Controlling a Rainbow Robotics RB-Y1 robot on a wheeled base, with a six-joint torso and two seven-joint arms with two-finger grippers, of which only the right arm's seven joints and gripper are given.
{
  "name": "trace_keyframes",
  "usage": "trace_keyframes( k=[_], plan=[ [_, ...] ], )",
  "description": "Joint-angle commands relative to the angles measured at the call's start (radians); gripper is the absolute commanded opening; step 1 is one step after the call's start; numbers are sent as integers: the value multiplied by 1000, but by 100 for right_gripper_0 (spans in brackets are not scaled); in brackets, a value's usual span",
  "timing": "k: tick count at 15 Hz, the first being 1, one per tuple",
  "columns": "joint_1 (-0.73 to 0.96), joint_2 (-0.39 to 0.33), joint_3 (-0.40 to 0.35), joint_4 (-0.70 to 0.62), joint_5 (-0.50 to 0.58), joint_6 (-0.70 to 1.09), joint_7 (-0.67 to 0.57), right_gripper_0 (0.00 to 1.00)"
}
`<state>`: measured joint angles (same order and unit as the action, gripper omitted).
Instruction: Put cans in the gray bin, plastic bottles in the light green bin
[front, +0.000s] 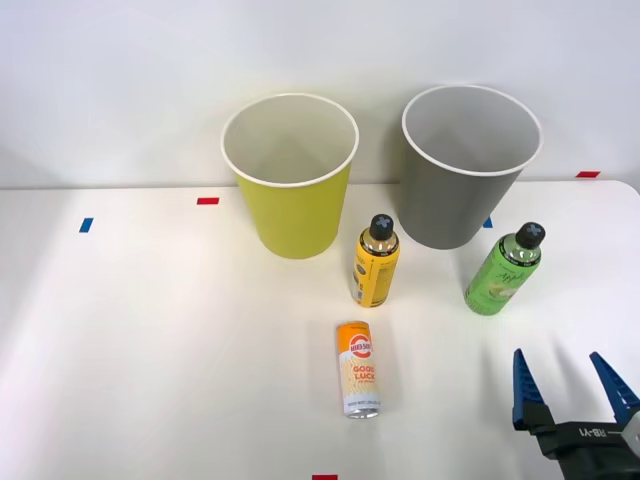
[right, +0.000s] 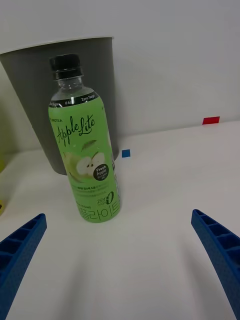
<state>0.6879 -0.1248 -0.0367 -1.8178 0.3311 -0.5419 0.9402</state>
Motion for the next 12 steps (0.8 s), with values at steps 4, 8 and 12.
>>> trace_keyframes(
  k=[4, 8, 12],
  plan=[
    [59, 10, 38, 0, 5, -93, 26, 100],
    [107, 7, 58, 0, -15, -148, 193, 100],
    [160, -16, 130, 0, -149, -161, 384, 100]
  ],
)
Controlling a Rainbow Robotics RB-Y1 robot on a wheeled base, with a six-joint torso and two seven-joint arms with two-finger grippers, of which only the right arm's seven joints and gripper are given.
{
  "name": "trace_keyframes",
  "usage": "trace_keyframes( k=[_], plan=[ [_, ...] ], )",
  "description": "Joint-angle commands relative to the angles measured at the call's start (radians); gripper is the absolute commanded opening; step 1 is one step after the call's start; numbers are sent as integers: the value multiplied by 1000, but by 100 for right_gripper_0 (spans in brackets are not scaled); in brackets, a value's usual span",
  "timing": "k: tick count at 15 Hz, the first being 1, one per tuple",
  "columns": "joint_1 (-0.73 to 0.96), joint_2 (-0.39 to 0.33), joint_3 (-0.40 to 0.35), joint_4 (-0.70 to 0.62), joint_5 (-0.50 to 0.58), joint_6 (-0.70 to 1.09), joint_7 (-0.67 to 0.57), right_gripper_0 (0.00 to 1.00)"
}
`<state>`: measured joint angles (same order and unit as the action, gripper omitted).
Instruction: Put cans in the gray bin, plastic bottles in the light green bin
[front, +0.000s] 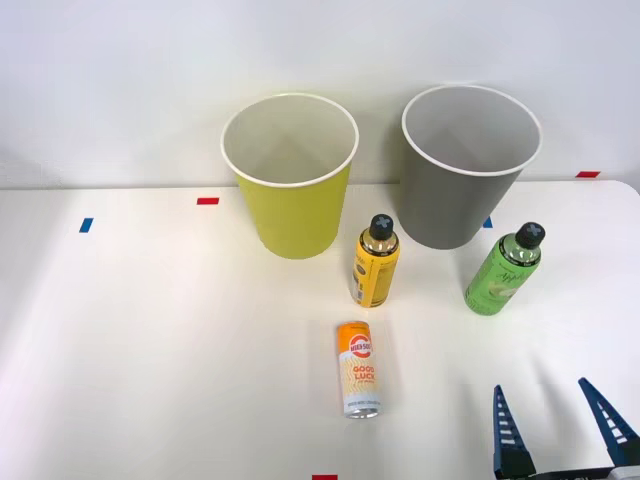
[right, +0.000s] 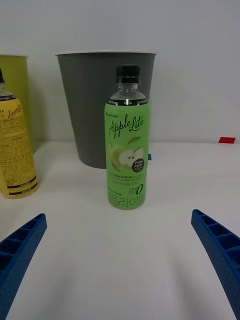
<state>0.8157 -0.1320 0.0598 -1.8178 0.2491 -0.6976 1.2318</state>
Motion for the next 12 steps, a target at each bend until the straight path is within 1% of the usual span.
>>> trace_keyframes(
  k=[1, 4, 7, 12],
  plan=[
    [48, -8, 38, 0, -90, -5, 118, 100],
    [108, -5, 61, 0, -160, -10, 149, 100],
    [152, 2, 89, 0, -191, -13, 153, 100],
    [161, -3, 98, 0, -191, -13, 161, 100]
  ],
)
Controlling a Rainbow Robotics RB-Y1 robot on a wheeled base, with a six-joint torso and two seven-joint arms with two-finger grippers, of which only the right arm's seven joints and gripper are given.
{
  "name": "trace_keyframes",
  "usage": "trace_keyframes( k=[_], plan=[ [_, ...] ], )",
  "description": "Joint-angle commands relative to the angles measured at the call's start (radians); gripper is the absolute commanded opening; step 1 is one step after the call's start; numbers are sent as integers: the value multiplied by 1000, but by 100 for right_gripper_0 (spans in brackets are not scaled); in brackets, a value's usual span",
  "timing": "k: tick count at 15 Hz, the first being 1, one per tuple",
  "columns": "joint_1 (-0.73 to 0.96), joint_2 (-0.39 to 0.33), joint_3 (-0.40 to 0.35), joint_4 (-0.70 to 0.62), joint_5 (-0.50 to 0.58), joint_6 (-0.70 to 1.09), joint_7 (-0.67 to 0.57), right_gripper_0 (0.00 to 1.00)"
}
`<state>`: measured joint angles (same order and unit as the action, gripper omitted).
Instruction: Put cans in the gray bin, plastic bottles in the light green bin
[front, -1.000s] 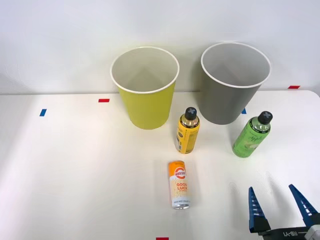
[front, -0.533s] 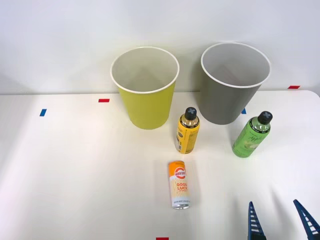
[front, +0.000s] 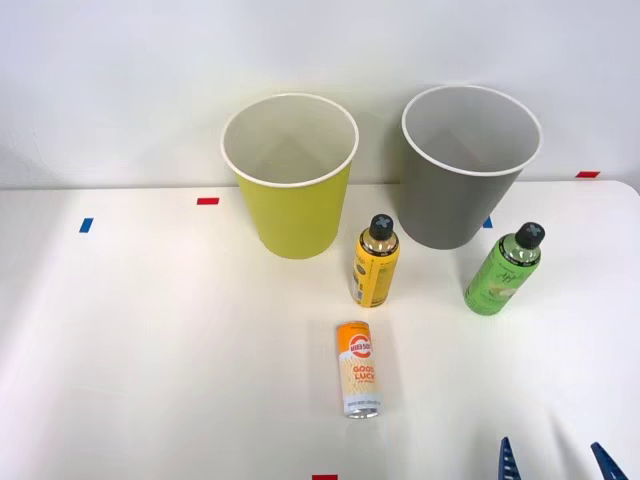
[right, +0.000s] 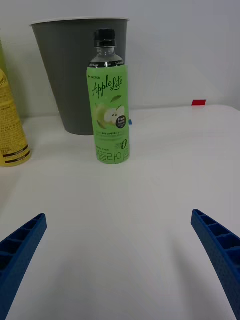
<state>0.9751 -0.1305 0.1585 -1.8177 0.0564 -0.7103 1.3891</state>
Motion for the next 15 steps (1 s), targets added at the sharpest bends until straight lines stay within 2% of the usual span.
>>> trace_keyframes(
  k=[1, 15],
  plan=[
    [4, -11, 0, 0, 5, 0, 4, 100],
    [5, -11, 1, 0, 5, 0, 4, 100]
  ],
)
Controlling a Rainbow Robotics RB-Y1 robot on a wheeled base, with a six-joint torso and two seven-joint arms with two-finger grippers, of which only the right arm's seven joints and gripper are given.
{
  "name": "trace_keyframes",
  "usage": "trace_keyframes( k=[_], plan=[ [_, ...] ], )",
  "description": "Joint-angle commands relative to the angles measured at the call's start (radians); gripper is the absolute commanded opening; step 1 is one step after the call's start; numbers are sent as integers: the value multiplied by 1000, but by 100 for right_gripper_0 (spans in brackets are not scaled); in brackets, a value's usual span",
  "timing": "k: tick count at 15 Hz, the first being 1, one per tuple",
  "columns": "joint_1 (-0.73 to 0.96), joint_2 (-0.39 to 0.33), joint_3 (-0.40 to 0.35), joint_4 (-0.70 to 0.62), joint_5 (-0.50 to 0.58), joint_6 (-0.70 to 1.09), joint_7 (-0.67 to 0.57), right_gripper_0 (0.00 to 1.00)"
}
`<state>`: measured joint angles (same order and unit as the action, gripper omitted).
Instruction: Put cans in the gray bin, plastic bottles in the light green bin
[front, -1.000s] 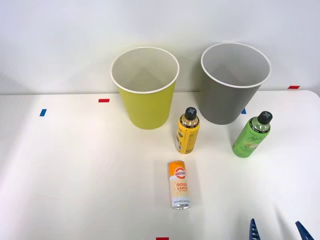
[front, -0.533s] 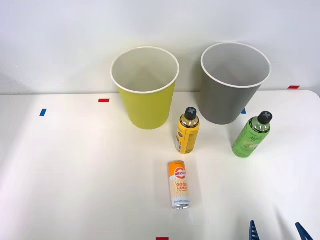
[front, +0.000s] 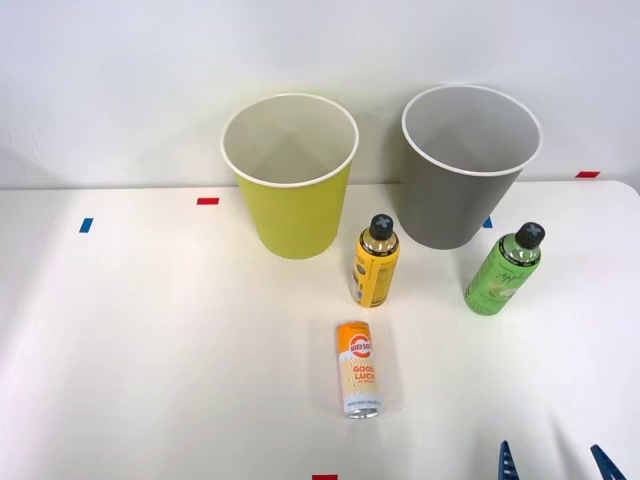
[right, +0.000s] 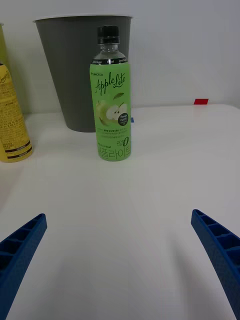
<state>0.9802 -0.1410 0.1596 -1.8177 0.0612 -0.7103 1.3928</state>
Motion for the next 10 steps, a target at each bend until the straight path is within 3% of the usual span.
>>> trace_keyframes(
  k=[1, 10],
  plan=[
    [0, 0, 0, 0, 0, 0, 0, 100],
    [0, 0, 0, 0, 0, 0, 0, 100]
  ],
)
